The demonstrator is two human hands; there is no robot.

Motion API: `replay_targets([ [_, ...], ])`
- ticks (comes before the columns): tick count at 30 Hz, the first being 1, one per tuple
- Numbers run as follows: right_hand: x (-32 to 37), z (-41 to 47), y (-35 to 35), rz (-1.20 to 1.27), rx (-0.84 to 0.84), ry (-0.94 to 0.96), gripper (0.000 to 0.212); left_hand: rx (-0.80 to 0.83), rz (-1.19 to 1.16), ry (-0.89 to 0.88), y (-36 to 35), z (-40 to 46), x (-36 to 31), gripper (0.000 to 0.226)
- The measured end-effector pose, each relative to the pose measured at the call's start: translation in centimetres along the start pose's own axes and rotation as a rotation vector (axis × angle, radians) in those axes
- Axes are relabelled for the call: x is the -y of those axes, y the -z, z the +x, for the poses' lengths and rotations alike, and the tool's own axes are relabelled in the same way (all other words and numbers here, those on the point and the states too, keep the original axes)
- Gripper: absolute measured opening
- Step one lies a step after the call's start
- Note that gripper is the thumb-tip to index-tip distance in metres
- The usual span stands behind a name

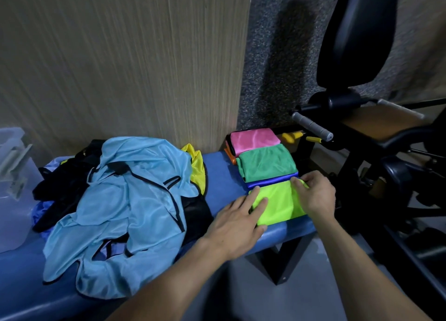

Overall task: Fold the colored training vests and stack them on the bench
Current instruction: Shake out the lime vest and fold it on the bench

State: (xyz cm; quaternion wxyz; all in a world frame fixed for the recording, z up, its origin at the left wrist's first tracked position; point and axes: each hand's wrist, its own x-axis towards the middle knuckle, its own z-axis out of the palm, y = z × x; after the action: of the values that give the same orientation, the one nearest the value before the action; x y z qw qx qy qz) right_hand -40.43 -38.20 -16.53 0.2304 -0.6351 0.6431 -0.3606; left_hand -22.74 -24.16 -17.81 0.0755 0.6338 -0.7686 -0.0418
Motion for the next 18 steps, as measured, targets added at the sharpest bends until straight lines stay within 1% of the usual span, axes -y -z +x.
replay_targets([
  [4, 0.4, -0.3, 0.4, -0.258, -0.096, 0.181, 0.030, -0.044, 0.086, 0.045, -0.7, 2.0, -0.9, 0.063],
  [5, 1.0, -0.4, 0.8, -0.329, -0.094, 0.230, 0.031, -0.055, 0.101, 0.065, -0.9, 2.3, -1.2, 0.063],
  [6, 1.6, -0.5, 1.1, -0.400, -0.062, 0.280, 0.031, -0.064, 0.113, 0.087, -1.0, 2.7, -1.6, 0.063],
  [8, 3.0, -0.9, 1.5, -0.517, 0.078, 0.330, 0.030, -0.074, 0.132, 0.124, -1.1, 3.1, -2.2, 0.063],
  [10, 3.8, -1.5, 1.5, -0.578, 0.253, 0.286, 0.031, -0.062, 0.130, 0.129, -1.0, 3.1, -2.3, 0.064],
  [11, 4.0, -1.9, 1.4, -0.590, 0.313, 0.260, 0.032, -0.064, 0.121, 0.119, -0.7, 2.8, -2.2, 0.065],
  [12, 4.0, -2.2, 1.3, -0.585, 0.337, 0.256, 0.031, -0.080, 0.111, 0.105, -0.2, 2.5, -2.0, 0.066],
  [14, 4.2, -2.6, 1.3, -0.519, 0.319, 0.312, 0.030, -0.131, 0.080, 0.077, 1.6, 1.5, -1.0, 0.063],
  [16, 5.0, -3.3, 0.9, -0.417, 0.302, 0.431, 0.027, -0.160, 0.057, 0.057, 4.4, -0.2, 0.8, 0.048],
  [18, 6.4, -4.6, 0.1, -0.340, 0.339, 0.553, 0.024, -0.148, 0.022, 0.096, 7.3, -2.7, 3.1, 0.025],
])
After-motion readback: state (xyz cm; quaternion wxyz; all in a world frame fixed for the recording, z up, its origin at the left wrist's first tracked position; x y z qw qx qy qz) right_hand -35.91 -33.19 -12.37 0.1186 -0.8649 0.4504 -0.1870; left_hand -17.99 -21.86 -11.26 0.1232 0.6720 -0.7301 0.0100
